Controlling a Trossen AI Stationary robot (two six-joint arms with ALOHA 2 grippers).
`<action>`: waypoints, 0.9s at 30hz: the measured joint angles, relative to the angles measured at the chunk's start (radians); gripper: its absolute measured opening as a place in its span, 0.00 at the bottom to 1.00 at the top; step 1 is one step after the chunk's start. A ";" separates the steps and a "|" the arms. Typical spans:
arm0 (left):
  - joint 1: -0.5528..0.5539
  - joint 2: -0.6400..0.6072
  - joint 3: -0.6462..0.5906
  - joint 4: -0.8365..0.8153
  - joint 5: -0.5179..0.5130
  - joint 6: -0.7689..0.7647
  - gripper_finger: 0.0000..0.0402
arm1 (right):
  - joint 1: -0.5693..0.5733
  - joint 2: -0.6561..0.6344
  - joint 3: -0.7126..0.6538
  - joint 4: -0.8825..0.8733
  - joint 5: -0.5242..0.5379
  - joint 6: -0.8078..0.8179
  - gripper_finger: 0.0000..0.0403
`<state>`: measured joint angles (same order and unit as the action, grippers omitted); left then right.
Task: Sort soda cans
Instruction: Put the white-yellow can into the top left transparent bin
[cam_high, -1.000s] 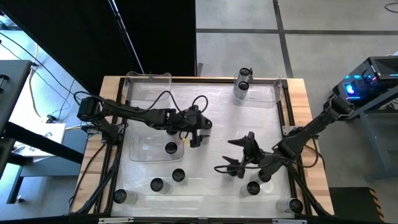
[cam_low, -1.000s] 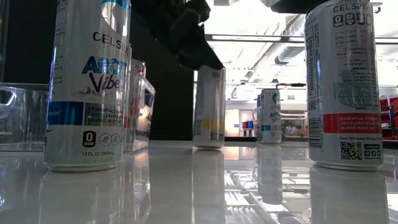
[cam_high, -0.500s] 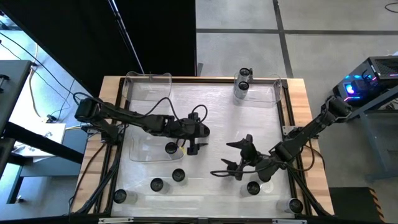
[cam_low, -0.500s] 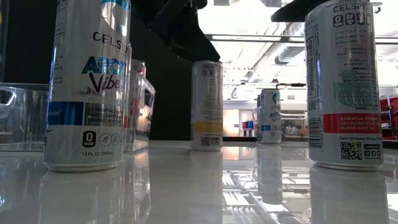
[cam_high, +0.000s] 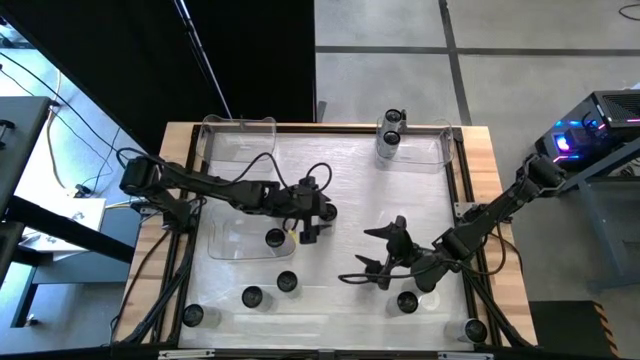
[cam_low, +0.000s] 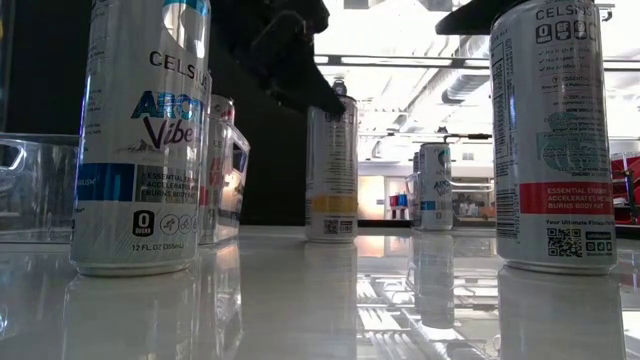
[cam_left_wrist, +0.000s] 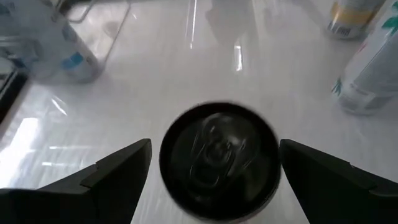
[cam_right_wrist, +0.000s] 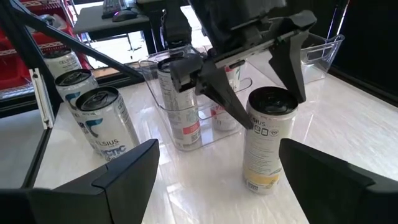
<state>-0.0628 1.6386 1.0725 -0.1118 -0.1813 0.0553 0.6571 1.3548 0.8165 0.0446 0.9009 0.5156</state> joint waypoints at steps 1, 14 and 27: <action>0.004 0.000 -0.007 0.002 0.002 0.000 0.86 | 0.000 0.000 0.000 0.000 0.000 0.000 0.81; 0.019 0.017 -0.013 0.064 0.085 -0.001 0.72 | 0.000 0.000 0.000 0.001 0.000 0.001 0.81; 0.028 -0.079 0.035 0.033 -0.059 0.085 0.62 | 0.000 0.000 0.000 0.003 -0.014 0.001 0.81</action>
<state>-0.0348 1.5598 1.1079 -0.0785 -0.2404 0.1403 0.6571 1.3548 0.8165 0.0479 0.8867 0.5167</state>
